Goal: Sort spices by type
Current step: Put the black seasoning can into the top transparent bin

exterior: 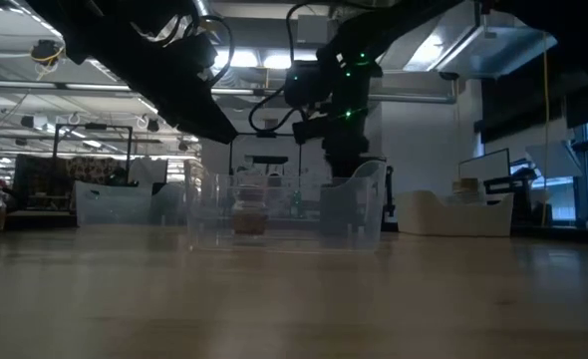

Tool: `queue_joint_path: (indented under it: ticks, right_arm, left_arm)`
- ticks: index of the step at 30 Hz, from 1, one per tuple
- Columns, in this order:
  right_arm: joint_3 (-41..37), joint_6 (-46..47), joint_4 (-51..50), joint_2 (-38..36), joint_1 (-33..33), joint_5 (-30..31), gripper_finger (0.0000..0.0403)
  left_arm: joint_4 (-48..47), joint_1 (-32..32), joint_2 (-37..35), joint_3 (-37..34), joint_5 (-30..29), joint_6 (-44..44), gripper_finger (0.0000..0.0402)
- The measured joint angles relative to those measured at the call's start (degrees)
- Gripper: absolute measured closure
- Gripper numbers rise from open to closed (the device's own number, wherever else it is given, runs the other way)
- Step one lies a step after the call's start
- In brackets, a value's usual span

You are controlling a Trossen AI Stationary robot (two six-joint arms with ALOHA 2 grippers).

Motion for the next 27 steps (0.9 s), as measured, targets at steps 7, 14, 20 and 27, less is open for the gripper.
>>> queue_joint_path:
  ticks: [7, 14, 20, 27]
  right_arm:
    - [0.8, 0.0, -1.2, 0.0, 0.0, -0.8, 0.0152]
    - [7.0, 2.6, -16.6, -3.5, 1.4, -2.0, 0.0113]
    - [3.1, 3.4, -18.8, -12.7, 2.3, -2.1, 0.0112]
    - [-12.3, 7.2, -7.4, -26.3, 2.3, -1.8, 0.0111]
  left_arm:
    - [0.0, 0.0, 0.0, 0.0, 0.0, 0.0, 0.0145]
    - [0.7, 0.0, 0.0, 0.0, 0.0, 0.1, 0.0145]
    - [4.7, 0.1, 0.0, 0.0, 0.0, 2.0, 0.0145]
    - [9.6, 0.1, 0.6, 0.0, 0.0, 6.2, 0.0145]
